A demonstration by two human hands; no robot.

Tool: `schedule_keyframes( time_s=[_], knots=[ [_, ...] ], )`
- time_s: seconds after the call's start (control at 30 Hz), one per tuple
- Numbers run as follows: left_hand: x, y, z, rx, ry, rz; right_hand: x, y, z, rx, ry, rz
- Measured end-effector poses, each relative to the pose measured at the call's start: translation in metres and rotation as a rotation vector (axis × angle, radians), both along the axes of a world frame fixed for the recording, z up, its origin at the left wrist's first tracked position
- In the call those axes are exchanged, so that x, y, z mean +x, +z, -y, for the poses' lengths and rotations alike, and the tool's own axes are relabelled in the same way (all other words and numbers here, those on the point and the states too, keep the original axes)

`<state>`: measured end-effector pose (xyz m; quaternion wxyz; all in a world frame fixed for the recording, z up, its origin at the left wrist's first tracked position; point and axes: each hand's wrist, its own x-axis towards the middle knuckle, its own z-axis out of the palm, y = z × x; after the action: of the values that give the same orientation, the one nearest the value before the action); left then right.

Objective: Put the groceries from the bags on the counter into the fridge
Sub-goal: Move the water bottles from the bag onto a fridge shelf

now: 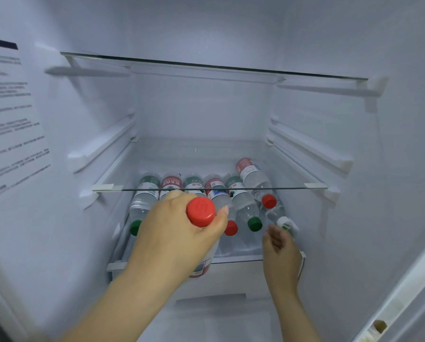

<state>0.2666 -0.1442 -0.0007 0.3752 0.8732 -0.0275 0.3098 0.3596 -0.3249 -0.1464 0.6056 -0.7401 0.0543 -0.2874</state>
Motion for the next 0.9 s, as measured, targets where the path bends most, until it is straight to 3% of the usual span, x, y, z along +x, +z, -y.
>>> schedule_keyframes(
  time_s=[0.13,0.23,0.33,0.5,0.73,0.9],
  knots=[
    [-0.012,0.012,-0.005,0.113,0.082,-0.18,-0.005,-0.013,0.003,-0.273,0.082,-0.03],
    [-0.015,0.011,-0.008,0.028,0.042,-0.315,-0.006,-0.017,0.004,-0.395,0.133,-0.019],
    [-0.015,0.007,-0.011,-0.06,-0.019,-0.331,-0.006,-0.019,0.004,-0.424,0.144,-0.008],
    [-0.011,0.001,-0.024,-0.158,-0.142,-0.276,-0.005,-0.018,0.006,-0.396,0.162,-0.006],
    [-0.005,0.001,-0.012,-0.242,-0.097,0.004,-0.003,-0.016,0.009,-0.319,0.197,-0.019],
    [0.006,-0.019,0.003,-0.091,-0.118,0.098,-0.002,-0.018,0.011,-0.323,0.197,-0.008]
  ],
)
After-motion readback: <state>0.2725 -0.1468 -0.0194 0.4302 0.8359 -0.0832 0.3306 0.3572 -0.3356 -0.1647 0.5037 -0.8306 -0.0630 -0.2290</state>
